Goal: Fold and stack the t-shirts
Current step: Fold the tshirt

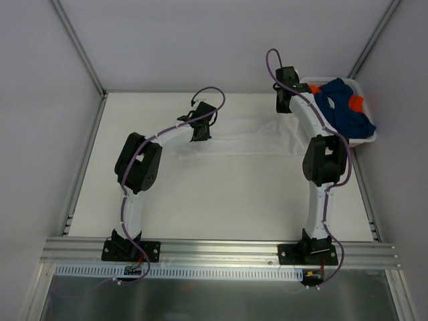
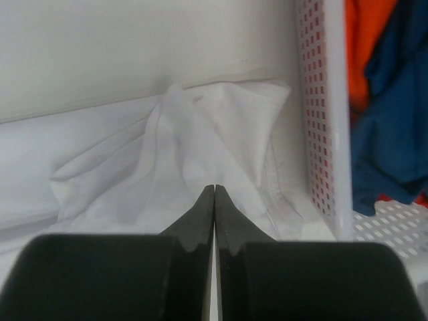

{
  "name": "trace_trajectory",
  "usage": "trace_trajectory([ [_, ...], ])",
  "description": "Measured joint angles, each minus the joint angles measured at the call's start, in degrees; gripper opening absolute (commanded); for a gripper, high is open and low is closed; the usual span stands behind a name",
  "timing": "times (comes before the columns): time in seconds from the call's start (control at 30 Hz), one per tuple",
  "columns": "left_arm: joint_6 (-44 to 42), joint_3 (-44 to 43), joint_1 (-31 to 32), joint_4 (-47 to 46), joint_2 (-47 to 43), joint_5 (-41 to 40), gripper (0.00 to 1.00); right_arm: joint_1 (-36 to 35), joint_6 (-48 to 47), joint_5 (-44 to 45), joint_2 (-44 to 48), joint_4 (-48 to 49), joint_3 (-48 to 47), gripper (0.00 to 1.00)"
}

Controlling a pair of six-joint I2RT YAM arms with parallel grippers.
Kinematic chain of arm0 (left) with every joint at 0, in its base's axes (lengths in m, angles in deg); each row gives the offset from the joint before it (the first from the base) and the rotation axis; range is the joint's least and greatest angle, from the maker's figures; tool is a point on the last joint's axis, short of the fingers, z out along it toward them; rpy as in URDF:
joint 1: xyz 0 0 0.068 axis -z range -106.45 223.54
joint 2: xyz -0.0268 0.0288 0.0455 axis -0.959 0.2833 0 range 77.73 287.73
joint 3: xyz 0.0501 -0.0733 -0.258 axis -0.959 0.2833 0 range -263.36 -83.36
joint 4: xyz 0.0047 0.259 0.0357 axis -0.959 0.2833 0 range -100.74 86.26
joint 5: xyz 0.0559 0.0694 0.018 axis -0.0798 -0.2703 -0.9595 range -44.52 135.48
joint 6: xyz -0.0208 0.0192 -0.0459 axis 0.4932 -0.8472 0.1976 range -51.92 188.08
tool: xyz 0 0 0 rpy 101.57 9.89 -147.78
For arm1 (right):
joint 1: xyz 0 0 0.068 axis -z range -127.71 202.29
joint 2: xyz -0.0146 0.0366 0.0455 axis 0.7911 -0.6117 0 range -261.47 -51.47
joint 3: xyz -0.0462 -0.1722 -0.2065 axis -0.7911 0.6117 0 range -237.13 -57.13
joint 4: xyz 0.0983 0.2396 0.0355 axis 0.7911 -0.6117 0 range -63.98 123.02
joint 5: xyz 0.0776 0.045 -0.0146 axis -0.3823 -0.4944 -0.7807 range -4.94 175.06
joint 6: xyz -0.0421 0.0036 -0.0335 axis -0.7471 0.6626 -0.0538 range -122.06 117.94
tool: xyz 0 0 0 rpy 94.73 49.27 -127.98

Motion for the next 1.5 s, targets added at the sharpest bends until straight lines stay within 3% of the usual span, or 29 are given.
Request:
trace_trajectory([
  [0.33,-3.7,-7.6,-3.1,-0.2,2.7,-3.1,0.0,-0.1,-0.1,-2.0,18.4,2.1,11.2,0.01],
  [0.6,-4.8,-10.2,-6.9,0.2,5.0,-4.2,0.0,-1.9,0.0,-3.7,21.9,2.3,19.1,0.06],
  [0.77,-4.5,-6.7,-8.0,0.2,2.9,-4.1,0.0,-3.3,0.6,-6.3,22.3,2.2,21.7,0.07],
  [0.93,-3.6,-2.0,-7.2,0.5,-0.2,-3.3,0.0,-3.5,1.9,-8.9,20.4,2.6,20.4,0.04],
  [1.13,-2.8,1.5,-6.2,0.4,-1.5,-2.4,0.0,-3.5,3.2,-11.8,10.5,2.6,15.2,0.02],
  [1.5,-2.4,2.1,-6.2,0.8,-1.5,-2.0,0.0,-3.5,4.5,-14.3,-1.2,-0.1,7.8,0.02],
])
